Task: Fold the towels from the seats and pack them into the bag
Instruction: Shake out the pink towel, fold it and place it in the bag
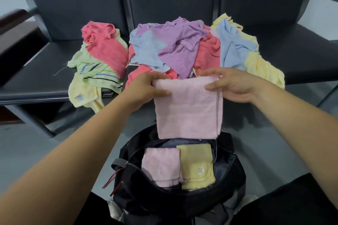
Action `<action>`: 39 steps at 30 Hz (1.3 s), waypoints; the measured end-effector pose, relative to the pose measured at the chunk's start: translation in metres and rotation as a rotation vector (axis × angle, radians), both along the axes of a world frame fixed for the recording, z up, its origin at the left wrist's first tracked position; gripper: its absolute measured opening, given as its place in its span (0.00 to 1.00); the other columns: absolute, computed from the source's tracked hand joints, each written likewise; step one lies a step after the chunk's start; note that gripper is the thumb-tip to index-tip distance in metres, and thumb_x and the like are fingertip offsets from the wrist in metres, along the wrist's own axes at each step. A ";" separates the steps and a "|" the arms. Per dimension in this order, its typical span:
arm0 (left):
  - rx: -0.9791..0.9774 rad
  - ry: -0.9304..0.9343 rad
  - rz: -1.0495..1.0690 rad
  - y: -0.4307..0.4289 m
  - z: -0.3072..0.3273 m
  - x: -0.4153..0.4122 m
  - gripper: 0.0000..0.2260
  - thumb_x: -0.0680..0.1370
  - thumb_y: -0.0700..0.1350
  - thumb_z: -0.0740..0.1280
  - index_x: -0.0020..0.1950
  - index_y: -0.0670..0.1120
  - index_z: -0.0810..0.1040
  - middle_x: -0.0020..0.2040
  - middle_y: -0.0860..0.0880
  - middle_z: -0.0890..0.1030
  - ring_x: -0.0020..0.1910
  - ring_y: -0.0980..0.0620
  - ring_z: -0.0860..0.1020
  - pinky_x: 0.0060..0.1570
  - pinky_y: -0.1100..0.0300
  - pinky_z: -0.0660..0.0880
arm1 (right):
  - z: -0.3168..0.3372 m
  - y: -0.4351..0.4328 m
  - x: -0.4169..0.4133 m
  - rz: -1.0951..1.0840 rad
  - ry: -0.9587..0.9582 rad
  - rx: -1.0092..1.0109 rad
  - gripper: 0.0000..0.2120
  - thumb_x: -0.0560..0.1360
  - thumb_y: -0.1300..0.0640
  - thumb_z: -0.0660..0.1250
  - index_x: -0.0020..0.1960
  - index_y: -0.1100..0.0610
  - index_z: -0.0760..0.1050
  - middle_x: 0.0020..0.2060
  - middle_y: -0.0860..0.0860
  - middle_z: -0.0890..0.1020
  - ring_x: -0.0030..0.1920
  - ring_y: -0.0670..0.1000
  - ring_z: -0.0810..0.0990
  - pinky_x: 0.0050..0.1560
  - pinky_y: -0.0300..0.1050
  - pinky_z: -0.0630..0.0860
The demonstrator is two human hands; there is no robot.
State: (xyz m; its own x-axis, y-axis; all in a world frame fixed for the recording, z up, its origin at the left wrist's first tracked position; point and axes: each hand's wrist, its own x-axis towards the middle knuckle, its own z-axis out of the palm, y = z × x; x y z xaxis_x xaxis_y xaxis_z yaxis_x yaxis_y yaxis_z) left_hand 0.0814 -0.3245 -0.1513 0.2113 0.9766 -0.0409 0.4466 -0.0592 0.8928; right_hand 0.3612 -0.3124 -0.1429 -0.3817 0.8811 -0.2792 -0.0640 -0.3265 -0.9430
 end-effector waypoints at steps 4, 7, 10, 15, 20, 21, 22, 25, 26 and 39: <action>0.168 0.332 0.017 0.002 -0.012 0.005 0.16 0.73 0.42 0.77 0.60 0.47 0.82 0.46 0.54 0.79 0.41 0.60 0.74 0.37 0.75 0.67 | -0.015 0.003 0.001 -0.032 -0.653 0.315 0.23 0.68 0.69 0.78 0.61 0.59 0.81 0.57 0.58 0.82 0.57 0.55 0.81 0.57 0.42 0.81; 0.230 0.370 0.052 0.004 -0.027 0.013 0.11 0.74 0.44 0.76 0.55 0.44 0.83 0.43 0.50 0.79 0.39 0.54 0.73 0.38 0.61 0.66 | -0.025 0.005 -0.001 -0.103 -0.818 0.458 0.17 0.67 0.62 0.81 0.55 0.57 0.83 0.51 0.57 0.84 0.52 0.57 0.82 0.57 0.50 0.79; 0.263 0.336 0.063 0.007 -0.039 0.013 0.06 0.75 0.44 0.75 0.47 0.43 0.82 0.39 0.48 0.74 0.35 0.56 0.70 0.37 0.57 0.65 | -0.040 0.000 0.000 -0.211 -0.668 0.439 0.09 0.69 0.62 0.79 0.46 0.55 0.82 0.40 0.51 0.81 0.41 0.48 0.76 0.40 0.36 0.72; 0.121 0.306 -0.032 0.003 -0.078 0.012 0.05 0.79 0.46 0.70 0.49 0.46 0.80 0.46 0.49 0.75 0.44 0.53 0.73 0.44 0.59 0.67 | -0.102 -0.013 0.009 -0.275 -0.322 0.115 0.06 0.72 0.63 0.76 0.43 0.58 0.80 0.40 0.55 0.81 0.44 0.52 0.78 0.48 0.44 0.72; -0.239 0.311 -0.106 -0.015 -0.147 0.022 0.10 0.82 0.51 0.66 0.52 0.44 0.76 0.46 0.49 0.78 0.47 0.47 0.76 0.46 0.56 0.71 | -0.186 -0.026 0.014 -0.304 -0.237 -0.127 0.07 0.73 0.64 0.75 0.41 0.58 0.77 0.38 0.56 0.81 0.44 0.57 0.80 0.48 0.52 0.75; -0.314 0.311 -0.111 -0.017 -0.165 0.024 0.10 0.82 0.52 0.66 0.55 0.45 0.76 0.48 0.48 0.78 0.48 0.48 0.77 0.45 0.57 0.73 | -0.205 -0.030 0.016 -0.287 -0.266 -0.176 0.06 0.73 0.64 0.76 0.42 0.59 0.78 0.41 0.57 0.82 0.47 0.58 0.81 0.51 0.55 0.75; -0.386 0.287 -0.118 -0.021 -0.179 0.026 0.12 0.82 0.52 0.66 0.58 0.44 0.76 0.50 0.46 0.78 0.49 0.47 0.78 0.46 0.56 0.77 | -0.219 -0.034 0.019 -0.272 -0.290 -0.232 0.06 0.73 0.63 0.76 0.44 0.60 0.79 0.43 0.58 0.83 0.49 0.59 0.81 0.53 0.58 0.77; -0.573 0.192 -0.134 -0.027 -0.216 0.033 0.12 0.82 0.49 0.66 0.60 0.42 0.76 0.52 0.43 0.80 0.48 0.46 0.81 0.51 0.48 0.82 | -0.250 -0.040 0.031 -0.174 -0.364 -0.401 0.07 0.73 0.64 0.76 0.47 0.63 0.79 0.47 0.60 0.84 0.51 0.59 0.84 0.61 0.59 0.78; -0.611 0.193 -0.135 -0.026 -0.228 0.037 0.14 0.82 0.48 0.67 0.62 0.40 0.76 0.52 0.43 0.80 0.48 0.46 0.81 0.51 0.47 0.82 | -0.259 -0.038 0.034 -0.137 -0.397 -0.454 0.07 0.73 0.64 0.76 0.47 0.63 0.80 0.47 0.60 0.85 0.51 0.59 0.84 0.61 0.59 0.78; -0.791 0.378 0.142 -0.018 -0.366 0.084 0.30 0.78 0.51 0.72 0.71 0.37 0.63 0.63 0.41 0.75 0.60 0.41 0.76 0.50 0.56 0.73 | -0.383 -0.017 0.011 -0.212 -0.958 -0.488 0.23 0.76 0.58 0.73 0.67 0.67 0.73 0.61 0.61 0.79 0.59 0.61 0.80 0.48 0.43 0.72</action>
State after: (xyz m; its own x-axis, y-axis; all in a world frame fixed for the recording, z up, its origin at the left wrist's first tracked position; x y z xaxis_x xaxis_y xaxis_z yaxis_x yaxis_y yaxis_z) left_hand 0.1654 -0.3426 -0.5171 -0.0745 0.6485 -0.7576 0.6761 0.5912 0.4397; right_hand 0.3719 -0.3299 -0.5258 0.3258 0.6171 -0.7163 0.5276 -0.7473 -0.4038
